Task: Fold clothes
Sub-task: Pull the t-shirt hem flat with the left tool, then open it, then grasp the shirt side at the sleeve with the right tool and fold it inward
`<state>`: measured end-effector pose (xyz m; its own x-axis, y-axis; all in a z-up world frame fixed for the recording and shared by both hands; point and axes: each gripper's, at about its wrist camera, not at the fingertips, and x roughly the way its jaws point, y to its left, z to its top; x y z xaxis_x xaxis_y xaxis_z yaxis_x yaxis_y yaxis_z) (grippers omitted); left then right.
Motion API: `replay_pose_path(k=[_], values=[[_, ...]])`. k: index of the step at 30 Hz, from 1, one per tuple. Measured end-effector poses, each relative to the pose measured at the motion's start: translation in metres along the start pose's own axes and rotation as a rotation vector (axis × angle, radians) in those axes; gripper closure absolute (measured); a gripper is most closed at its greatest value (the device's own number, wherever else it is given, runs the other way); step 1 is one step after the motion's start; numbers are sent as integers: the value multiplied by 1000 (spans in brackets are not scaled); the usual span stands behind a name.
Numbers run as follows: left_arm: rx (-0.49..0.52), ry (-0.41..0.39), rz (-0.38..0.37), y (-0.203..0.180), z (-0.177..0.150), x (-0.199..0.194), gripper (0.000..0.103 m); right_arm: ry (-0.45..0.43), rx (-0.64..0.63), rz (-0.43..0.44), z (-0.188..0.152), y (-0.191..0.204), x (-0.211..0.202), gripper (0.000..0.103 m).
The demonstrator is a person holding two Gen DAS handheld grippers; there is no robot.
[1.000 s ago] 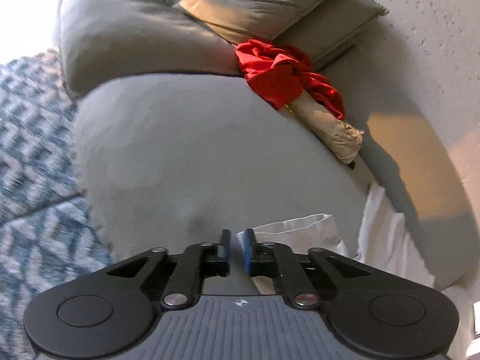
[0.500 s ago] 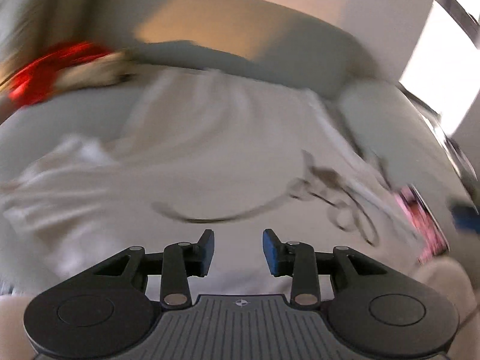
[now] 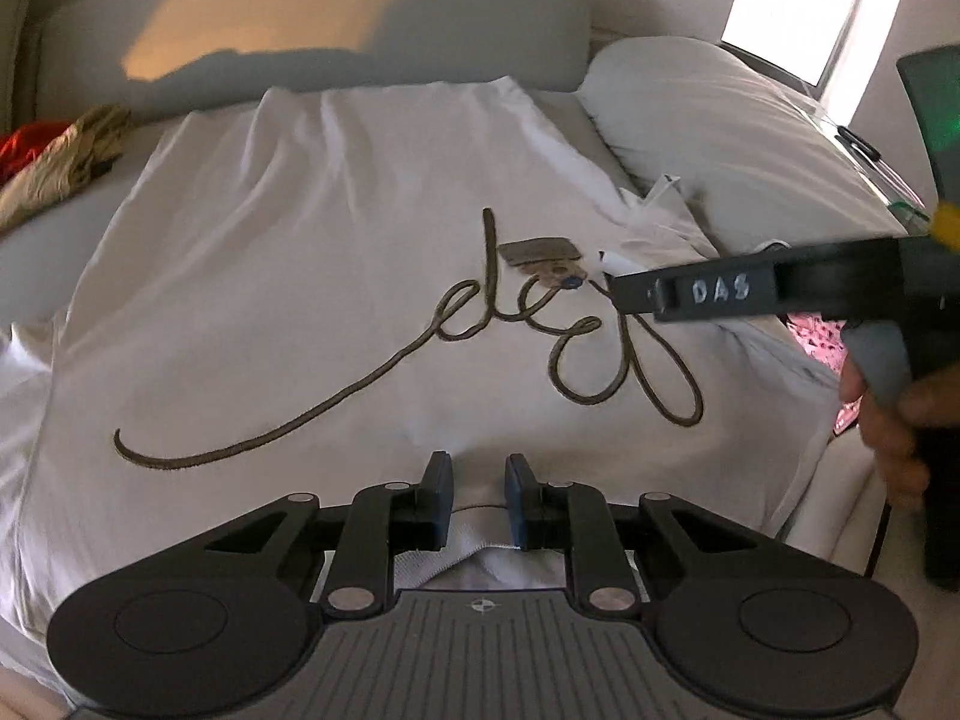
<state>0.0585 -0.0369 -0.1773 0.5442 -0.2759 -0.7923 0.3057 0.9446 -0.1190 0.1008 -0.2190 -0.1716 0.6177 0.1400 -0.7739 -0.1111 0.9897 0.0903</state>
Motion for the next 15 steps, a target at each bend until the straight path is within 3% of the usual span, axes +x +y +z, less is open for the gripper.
replay_pose_path(k=[4, 7, 12, 13, 15], values=[[-3, 0, 6, -2, 0, -2, 85, 0, -75, -44, 4, 13, 9, 46], [-9, 3, 4, -1, 2, -1, 85, 20, -73, -89, 7, 14, 16, 52], [-7, 6, 11, -2, 2, 0, 85, 23, -2, -135, 11, 4, 14, 79], [-6, 7, 11, -2, 2, 0, 85, 20, -3, -144, 11, 4, 13, 98], [-6, 9, 6, 0, 2, 0, 85, 1, -3, -170, 11, 4, 9, 102]])
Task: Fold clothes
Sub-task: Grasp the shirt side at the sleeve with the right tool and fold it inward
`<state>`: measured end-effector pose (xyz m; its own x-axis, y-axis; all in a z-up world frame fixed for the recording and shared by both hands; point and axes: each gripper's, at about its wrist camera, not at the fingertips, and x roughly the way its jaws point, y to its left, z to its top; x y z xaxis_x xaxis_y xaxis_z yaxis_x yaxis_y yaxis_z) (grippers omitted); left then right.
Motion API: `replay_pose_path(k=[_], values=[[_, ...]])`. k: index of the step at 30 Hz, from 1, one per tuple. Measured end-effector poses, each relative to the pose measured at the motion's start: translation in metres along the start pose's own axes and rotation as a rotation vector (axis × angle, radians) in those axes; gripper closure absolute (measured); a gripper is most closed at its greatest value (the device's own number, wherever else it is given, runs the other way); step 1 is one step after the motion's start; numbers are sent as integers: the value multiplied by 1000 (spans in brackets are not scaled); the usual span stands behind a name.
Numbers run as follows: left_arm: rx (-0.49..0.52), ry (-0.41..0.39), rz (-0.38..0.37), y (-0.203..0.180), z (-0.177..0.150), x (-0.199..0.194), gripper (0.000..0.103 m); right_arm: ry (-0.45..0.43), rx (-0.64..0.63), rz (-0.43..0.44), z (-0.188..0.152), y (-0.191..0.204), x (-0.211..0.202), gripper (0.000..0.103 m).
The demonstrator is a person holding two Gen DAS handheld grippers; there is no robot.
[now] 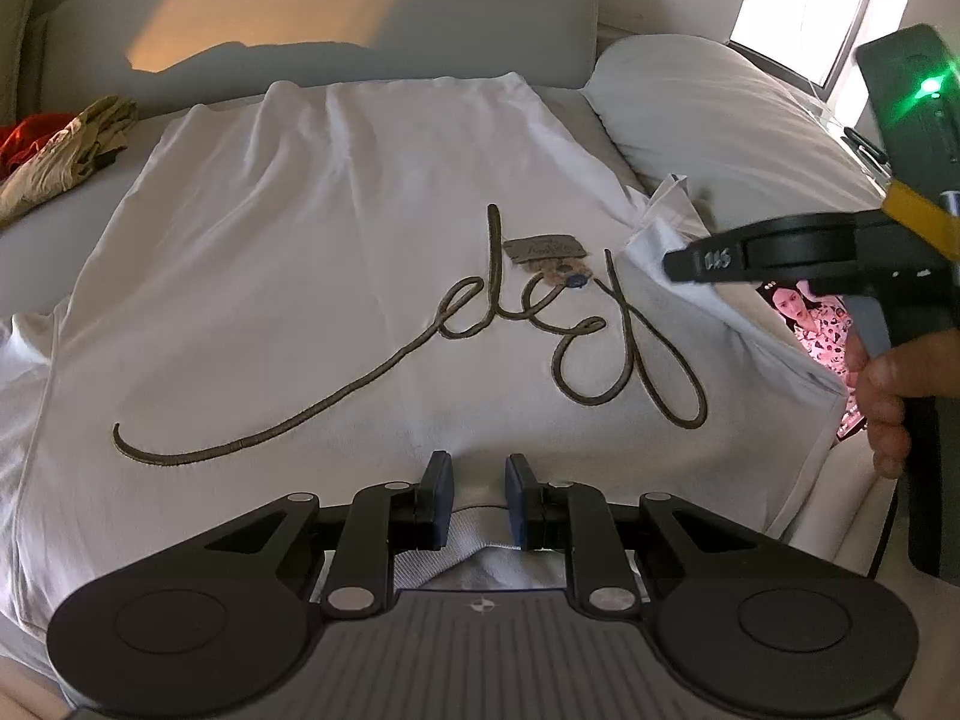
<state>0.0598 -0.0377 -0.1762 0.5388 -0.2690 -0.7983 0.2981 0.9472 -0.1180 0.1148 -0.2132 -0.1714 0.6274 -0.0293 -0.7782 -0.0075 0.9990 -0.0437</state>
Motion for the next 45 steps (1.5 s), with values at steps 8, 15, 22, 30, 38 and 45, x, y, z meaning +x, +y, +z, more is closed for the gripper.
replay_pose_path(k=[8, 15, 22, 30, 38, 45], values=[[-13, 0, -33, 8, 1, -2, 85, -121, 310, -156, -10, -60, -37, 103], [13, -13, -45, 6, 0, -8, 86, -142, 579, -281, -32, -127, -54, 103], [4, -8, -62, 11, -6, -30, 83, -139, 634, -319, -40, -146, -68, 64], [-61, -34, 64, 36, -2, -52, 70, 44, 416, 136, -27, -83, -67, 55], [-12, -3, 184, 45, -27, -39, 73, 132, 77, 176, -40, 10, -23, 53], [-83, 168, 94, 43, -64, -45, 74, 255, 9, 114, -97, 7, -64, 54]])
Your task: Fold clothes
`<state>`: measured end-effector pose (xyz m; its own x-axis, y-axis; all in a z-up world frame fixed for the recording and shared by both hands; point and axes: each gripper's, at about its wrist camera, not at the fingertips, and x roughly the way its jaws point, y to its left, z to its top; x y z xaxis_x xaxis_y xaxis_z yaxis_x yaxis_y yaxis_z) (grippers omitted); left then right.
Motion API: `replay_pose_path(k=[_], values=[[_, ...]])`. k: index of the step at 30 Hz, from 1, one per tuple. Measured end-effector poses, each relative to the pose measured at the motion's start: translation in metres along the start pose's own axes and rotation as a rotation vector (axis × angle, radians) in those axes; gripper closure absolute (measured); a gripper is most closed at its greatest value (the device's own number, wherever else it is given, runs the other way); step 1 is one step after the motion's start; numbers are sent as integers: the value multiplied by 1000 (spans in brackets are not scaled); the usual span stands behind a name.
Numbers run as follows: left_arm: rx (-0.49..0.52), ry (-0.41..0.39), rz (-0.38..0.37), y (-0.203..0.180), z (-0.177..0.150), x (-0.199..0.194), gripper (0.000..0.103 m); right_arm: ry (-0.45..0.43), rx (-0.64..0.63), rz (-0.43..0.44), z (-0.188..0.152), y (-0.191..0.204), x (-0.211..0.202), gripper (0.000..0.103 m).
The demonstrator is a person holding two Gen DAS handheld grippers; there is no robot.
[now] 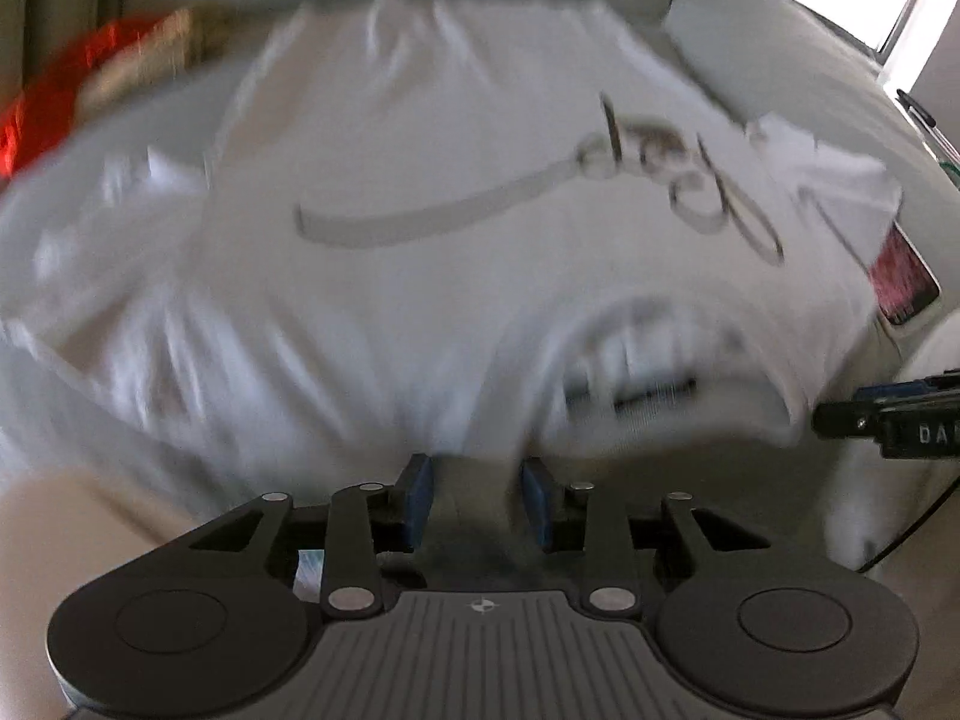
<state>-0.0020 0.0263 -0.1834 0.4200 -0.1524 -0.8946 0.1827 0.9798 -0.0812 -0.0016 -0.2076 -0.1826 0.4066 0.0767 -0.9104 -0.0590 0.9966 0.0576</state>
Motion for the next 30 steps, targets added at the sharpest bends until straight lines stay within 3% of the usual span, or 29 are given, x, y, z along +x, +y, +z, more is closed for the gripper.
replay_pose_path(k=[1, 2, 6, 11, 15, 19, 25, 30], values=[[-3, -4, 1, -1, -5, -3, 74, 5, -3, 5, -11, -2, -3, 65], [-7, -12, 0, -2, -8, -7, 74, 3, 0, 16, -19, -4, -8, 65], [-32, -111, -10, -1, 0, -40, 70, -62, 111, 153, -19, -14, -40, 57], [-72, -238, -1, 14, 19, -85, 67, -228, 101, 143, -1, -9, -89, 51], [-90, -322, 3, 24, 36, -114, 66, -320, 107, 190, 20, -5, -128, 46], [-100, -372, 11, 33, 55, -135, 56, -409, 80, 206, 42, -3, -163, 37], [-50, -361, 21, 50, 100, -121, 50, -441, 54, 190, 91, -11, -175, 35], [-146, -354, 10, 93, 154, -85, 42, -442, 54, 141, 142, -28, -150, 30]])
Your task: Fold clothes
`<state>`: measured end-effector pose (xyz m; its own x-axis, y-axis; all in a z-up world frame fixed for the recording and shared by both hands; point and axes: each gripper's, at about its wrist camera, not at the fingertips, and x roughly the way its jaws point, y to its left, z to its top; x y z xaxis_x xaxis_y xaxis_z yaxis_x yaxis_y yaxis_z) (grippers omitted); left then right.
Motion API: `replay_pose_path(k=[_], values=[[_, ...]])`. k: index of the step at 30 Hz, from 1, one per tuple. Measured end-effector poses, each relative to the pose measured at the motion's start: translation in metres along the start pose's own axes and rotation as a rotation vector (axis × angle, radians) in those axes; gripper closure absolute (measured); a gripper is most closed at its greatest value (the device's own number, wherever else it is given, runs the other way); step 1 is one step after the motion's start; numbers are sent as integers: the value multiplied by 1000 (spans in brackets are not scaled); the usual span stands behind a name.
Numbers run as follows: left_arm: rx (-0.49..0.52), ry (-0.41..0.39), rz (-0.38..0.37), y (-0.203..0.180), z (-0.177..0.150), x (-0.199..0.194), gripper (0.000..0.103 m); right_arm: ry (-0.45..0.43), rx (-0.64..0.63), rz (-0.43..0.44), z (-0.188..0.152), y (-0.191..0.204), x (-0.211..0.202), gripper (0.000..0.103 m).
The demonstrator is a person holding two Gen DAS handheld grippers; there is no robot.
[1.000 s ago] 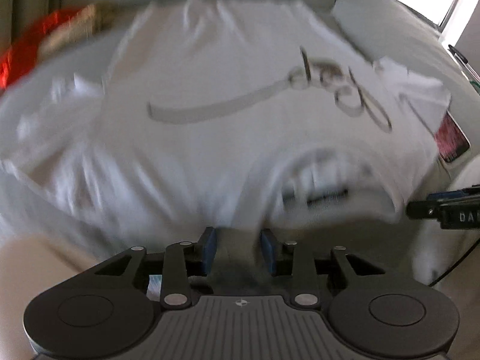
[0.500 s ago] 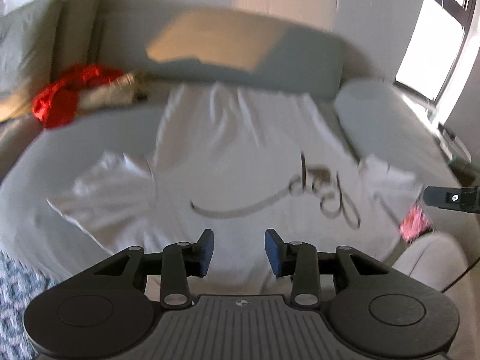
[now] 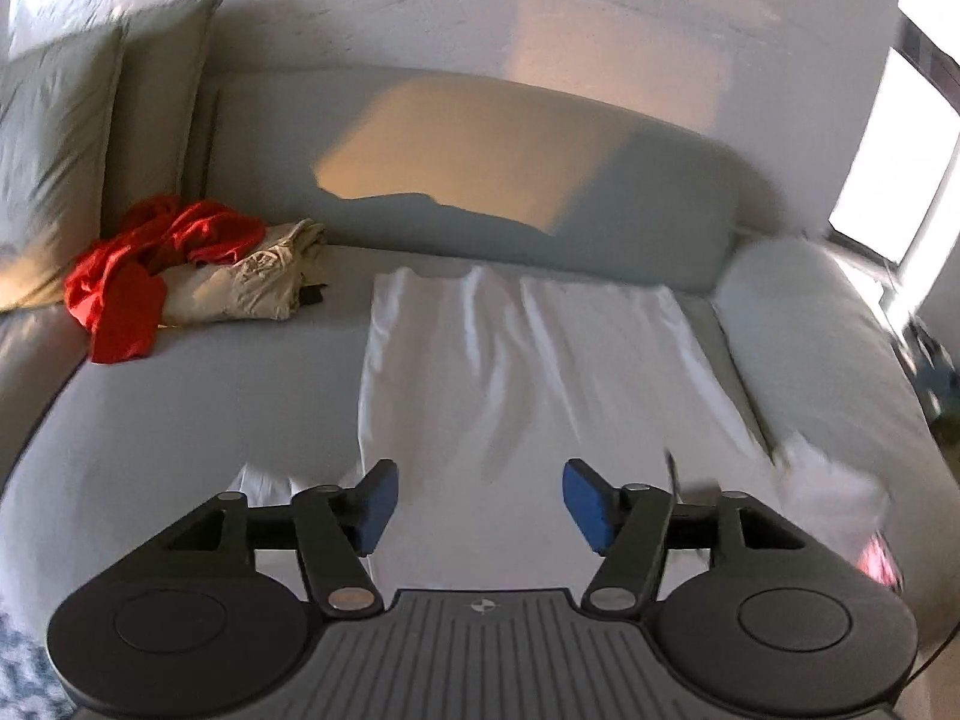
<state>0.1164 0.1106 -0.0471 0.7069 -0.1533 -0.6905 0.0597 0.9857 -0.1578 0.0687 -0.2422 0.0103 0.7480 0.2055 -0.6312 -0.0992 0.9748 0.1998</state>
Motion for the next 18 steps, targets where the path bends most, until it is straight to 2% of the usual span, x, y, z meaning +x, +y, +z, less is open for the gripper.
replay_pose_path(k=[3, 6, 11, 15, 18], values=[[-92, 33, 14, 32, 20, 50, 42, 40, 28, -41, 14, -23, 47, 27], [-168, 13, 27, 64, 39, 100, 43, 79, 53, -60, 21, -50, 103, 28], [-243, -15, 17, 106, 74, 186, 43, 58, 131, -37, 38, -97, 195, 30], [-357, -21, -3, 136, 94, 255, 47, 35, 343, -13, 52, -139, 267, 36], [-402, -12, -49, 148, 105, 291, 53, 30, 487, 8, 54, -166, 317, 48]])
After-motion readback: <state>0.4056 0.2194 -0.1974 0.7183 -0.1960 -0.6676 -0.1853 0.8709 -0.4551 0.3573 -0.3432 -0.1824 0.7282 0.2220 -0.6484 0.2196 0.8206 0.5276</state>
